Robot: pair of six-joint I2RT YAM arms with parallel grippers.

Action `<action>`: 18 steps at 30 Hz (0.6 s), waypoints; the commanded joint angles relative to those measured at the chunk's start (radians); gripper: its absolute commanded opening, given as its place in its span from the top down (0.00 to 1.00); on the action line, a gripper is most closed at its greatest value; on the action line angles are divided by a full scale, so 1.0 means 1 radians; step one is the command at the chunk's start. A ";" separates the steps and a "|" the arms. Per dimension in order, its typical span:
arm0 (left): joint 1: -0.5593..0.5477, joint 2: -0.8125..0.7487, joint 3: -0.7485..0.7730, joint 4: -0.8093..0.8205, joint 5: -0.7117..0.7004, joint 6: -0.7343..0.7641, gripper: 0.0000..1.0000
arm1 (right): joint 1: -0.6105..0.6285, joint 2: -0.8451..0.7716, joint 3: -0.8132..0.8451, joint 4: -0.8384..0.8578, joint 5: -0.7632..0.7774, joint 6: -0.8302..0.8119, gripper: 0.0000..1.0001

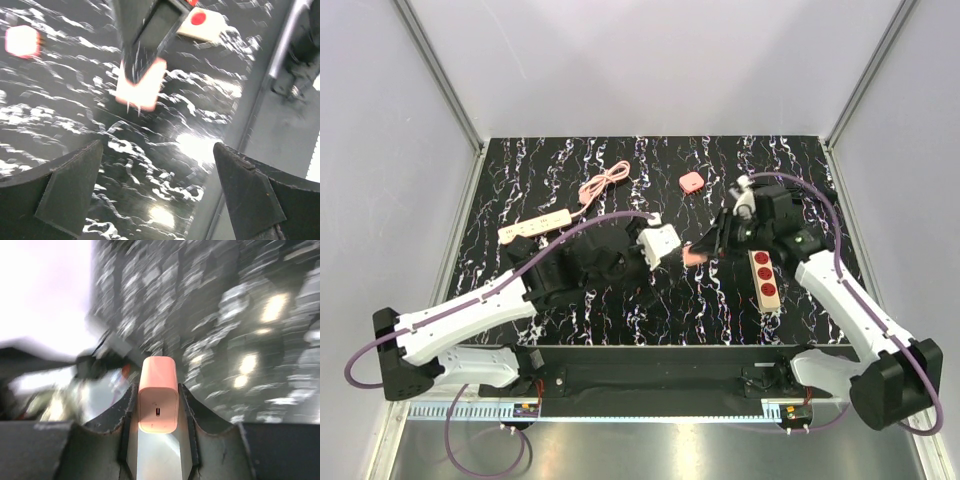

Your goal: Insert the plug

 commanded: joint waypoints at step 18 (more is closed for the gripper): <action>0.082 0.052 0.117 0.044 -0.218 -0.216 0.01 | -0.205 0.377 0.365 -0.373 0.881 -0.529 1.00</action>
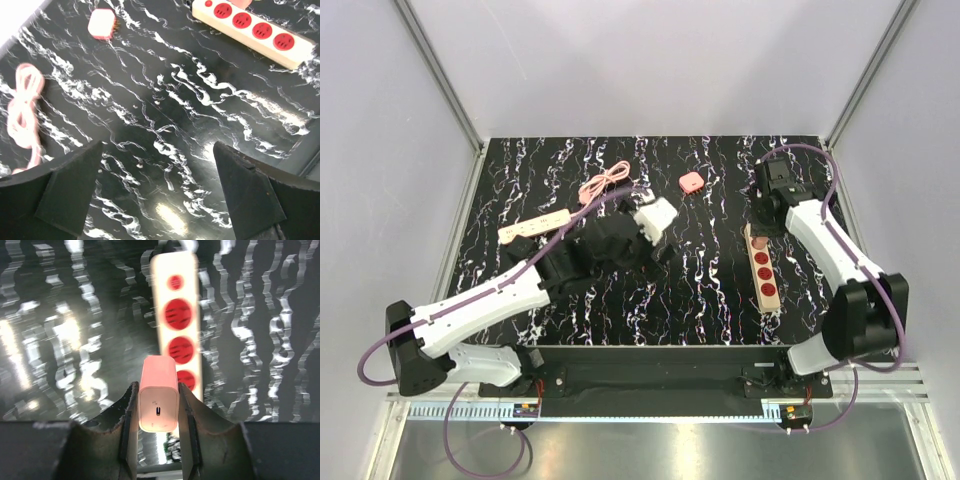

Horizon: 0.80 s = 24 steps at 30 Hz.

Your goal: Insert the plug

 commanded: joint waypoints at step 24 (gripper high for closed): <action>0.276 -0.157 -0.080 0.103 0.330 -0.303 0.01 | -0.151 0.030 -0.155 0.297 -0.247 -0.359 1.00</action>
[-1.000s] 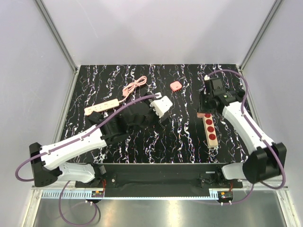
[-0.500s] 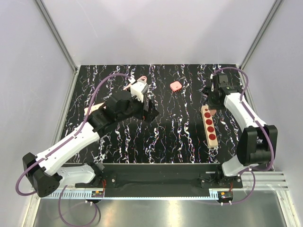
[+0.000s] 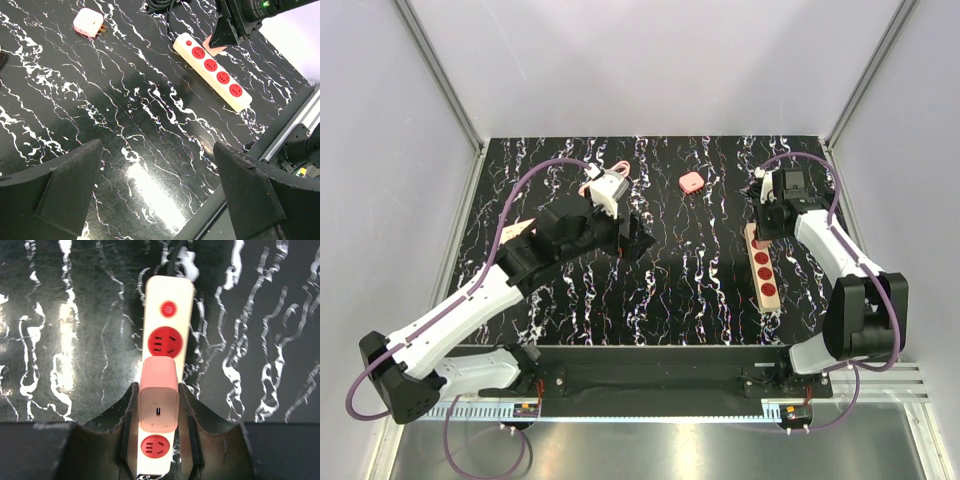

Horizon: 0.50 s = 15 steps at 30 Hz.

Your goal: Insert the plug

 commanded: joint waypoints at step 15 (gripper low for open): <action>-0.001 -0.021 -0.005 0.045 -0.001 0.005 0.01 | -0.056 0.093 0.026 0.051 -0.122 -0.111 1.00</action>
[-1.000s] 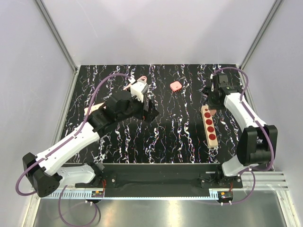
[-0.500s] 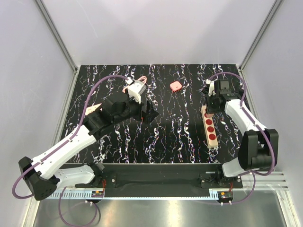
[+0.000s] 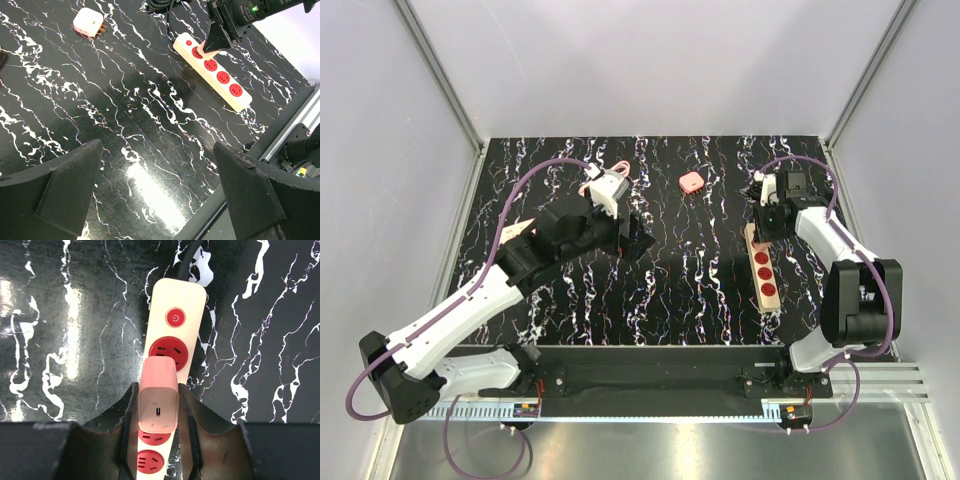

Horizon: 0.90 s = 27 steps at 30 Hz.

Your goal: Insert the plug

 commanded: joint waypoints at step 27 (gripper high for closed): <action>-0.001 -0.027 -0.003 0.047 -0.010 0.012 0.01 | -0.010 0.067 0.179 -0.081 -0.011 -0.039 1.00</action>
